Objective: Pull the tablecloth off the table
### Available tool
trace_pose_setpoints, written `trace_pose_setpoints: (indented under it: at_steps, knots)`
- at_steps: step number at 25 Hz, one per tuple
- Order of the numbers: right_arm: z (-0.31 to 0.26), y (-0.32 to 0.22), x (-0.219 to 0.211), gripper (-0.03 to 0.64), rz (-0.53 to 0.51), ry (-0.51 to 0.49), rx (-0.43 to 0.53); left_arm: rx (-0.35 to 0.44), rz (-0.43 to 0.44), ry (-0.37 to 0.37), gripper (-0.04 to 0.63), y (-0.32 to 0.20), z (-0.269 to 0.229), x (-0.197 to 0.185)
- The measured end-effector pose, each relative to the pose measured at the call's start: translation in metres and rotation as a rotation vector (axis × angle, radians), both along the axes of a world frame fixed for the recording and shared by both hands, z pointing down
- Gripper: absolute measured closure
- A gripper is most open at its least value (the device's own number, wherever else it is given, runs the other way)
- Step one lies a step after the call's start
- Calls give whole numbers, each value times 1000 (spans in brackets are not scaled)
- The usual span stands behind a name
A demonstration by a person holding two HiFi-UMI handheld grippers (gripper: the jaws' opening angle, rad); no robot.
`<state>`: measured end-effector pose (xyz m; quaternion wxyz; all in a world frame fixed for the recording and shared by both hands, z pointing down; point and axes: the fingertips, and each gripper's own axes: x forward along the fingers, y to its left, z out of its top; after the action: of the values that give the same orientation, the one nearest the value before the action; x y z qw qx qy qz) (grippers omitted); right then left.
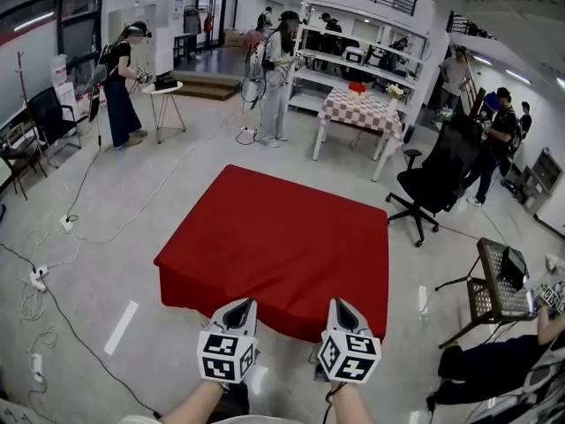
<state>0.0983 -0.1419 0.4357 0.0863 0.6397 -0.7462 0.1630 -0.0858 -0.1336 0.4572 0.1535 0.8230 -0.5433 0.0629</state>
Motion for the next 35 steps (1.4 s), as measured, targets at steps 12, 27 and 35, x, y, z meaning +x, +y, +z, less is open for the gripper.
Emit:
trace_pose_setpoints:
  at_steps: [12,27,35]
  knots:
    - [-16,-91,-19,592,18,-12,30,32,6,-1,580,-99,-19,-24]
    - [-13,-164,-27,592,70,-11,8,12,53,12,580,-185,-17,-36]
    - [-8,-189,-25,592,99,-6,2,-2,82,21,580,-220,-6,-36]
